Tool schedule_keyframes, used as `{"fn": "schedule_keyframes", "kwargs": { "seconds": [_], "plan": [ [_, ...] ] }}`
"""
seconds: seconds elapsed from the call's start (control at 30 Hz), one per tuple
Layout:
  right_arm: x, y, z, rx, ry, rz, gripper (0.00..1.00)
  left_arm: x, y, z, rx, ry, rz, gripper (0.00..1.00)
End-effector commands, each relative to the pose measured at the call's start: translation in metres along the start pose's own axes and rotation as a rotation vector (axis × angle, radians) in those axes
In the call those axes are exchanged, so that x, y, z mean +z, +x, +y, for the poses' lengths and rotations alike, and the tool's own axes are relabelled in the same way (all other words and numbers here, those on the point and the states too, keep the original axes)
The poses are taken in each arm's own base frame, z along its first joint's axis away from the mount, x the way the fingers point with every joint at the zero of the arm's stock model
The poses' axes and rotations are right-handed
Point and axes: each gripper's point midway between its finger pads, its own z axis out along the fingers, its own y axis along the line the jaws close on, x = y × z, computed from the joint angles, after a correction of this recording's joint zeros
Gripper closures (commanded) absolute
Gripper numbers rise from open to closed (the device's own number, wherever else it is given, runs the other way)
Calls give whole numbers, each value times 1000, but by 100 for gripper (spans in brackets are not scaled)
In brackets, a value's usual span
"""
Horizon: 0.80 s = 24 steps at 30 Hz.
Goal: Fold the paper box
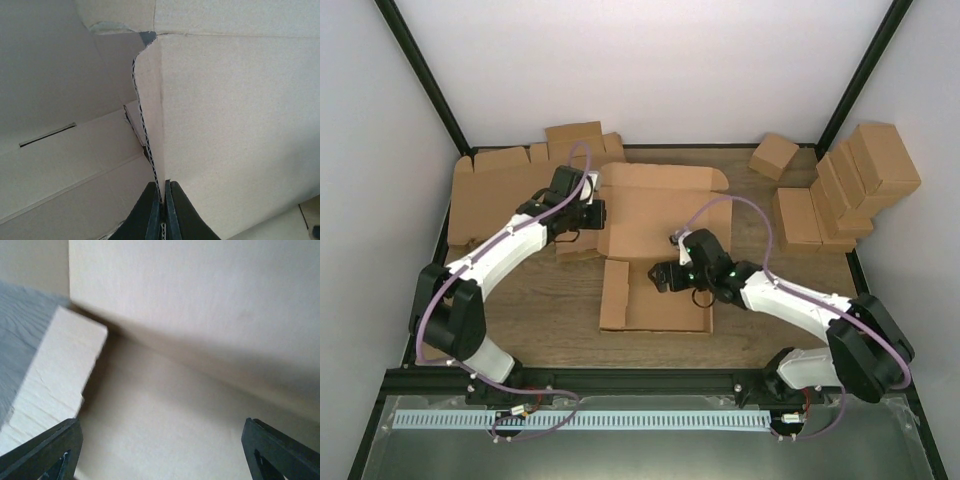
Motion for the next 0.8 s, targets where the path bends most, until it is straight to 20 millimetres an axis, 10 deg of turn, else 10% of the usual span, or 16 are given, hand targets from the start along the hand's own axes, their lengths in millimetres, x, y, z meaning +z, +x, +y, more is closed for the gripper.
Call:
{"fn": "schedule_keyframes", "kwargs": {
  "seconds": [0.0,0.33,0.77],
  "plan": [
    [-34,-51,-1,-25,20,-111,9,-18,-8,-15,92,4,-78,96],
    [-120,-128,-83,111,237,-330,12,-40,-7,-23,157,-17,-182,96],
    [-115,-155,-128,251,281,-324,13,-36,6,-20,113,-22,-173,96]
  ]
}}
